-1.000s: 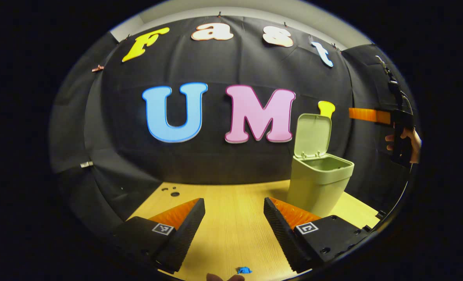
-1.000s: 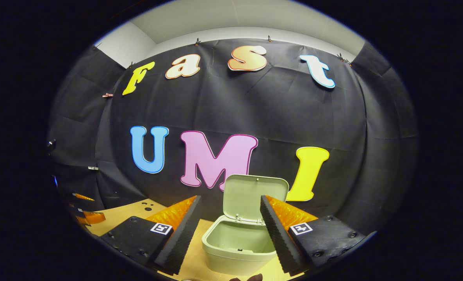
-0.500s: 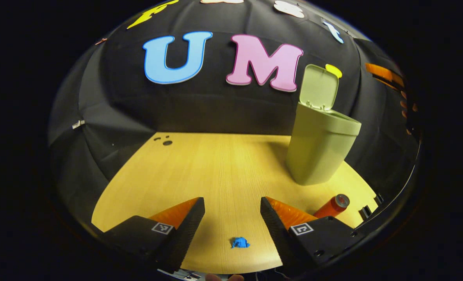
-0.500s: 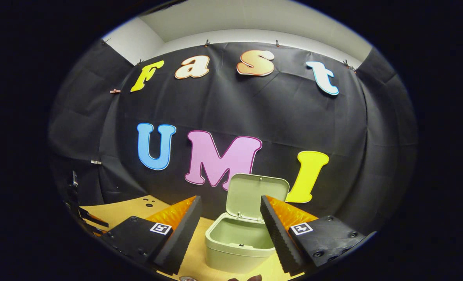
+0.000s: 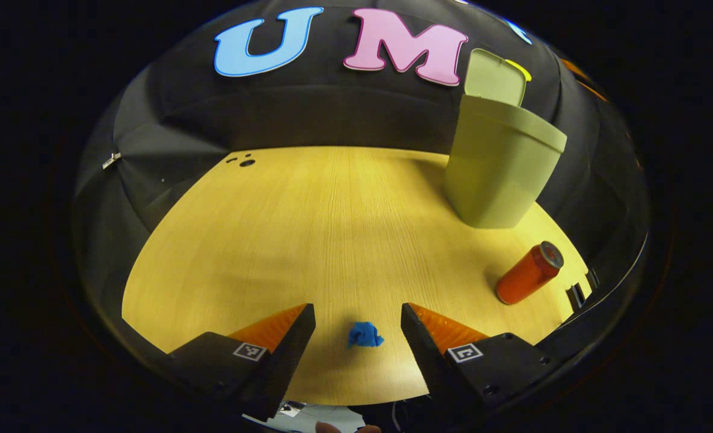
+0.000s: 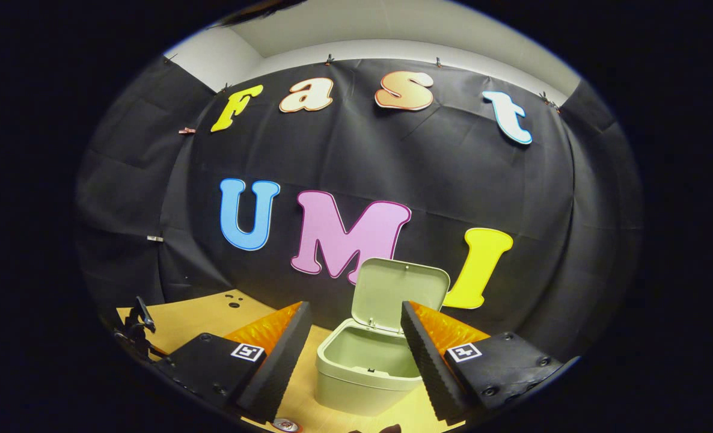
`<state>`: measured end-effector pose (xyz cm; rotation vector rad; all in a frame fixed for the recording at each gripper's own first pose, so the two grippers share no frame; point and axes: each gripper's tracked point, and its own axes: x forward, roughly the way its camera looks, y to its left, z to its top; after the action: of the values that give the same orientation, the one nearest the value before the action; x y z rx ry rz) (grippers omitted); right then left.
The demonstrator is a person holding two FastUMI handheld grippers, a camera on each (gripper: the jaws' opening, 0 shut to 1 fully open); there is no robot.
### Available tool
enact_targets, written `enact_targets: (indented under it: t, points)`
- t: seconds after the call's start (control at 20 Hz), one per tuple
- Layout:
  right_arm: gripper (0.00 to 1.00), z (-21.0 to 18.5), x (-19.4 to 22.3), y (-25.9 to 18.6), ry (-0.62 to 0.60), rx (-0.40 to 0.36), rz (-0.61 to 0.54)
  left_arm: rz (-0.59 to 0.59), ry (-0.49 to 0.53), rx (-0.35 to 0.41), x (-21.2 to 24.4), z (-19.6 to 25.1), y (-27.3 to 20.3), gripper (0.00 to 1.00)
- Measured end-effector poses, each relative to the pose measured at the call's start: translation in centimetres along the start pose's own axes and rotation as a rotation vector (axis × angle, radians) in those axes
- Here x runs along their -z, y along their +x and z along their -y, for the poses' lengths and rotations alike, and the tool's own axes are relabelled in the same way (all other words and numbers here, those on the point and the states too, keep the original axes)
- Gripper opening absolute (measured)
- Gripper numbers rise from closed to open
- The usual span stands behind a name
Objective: Press the lid of the desktop garbage bin to open it, pick up the crumpled paper on the desktop and throw it into the bin, then pick up the pop can on the desktop and drop it into the bin, and finally close the garbage bin lid.
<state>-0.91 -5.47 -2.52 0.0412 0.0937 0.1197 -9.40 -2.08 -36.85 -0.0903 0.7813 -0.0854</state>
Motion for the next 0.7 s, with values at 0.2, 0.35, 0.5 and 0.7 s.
enact_targets:
  t: [0.2,0.35,0.5,0.7]
  points:
    - [0.94,0.7,0.5,-0.5,0.001,0.006,-0.02,-0.058,0.004,-0.009,2.6,0.2,1.5,0.93]
    - [0.94,1.4,0.6,-0.8,0.006,0.017,-0.026,-0.086,0.001,-0.01,3.7,0.3,2.4,0.92]
    - [0.94,1.8,0.7,-1.2,0.005,0.018,-0.032,-0.106,0.01,-0.016,4.3,0.4,3.4,0.89]
    - [0.94,1.5,0.4,-1.3,0.033,-0.003,-0.031,-0.128,0.022,-0.031,4.9,0.0,4.2,0.85]
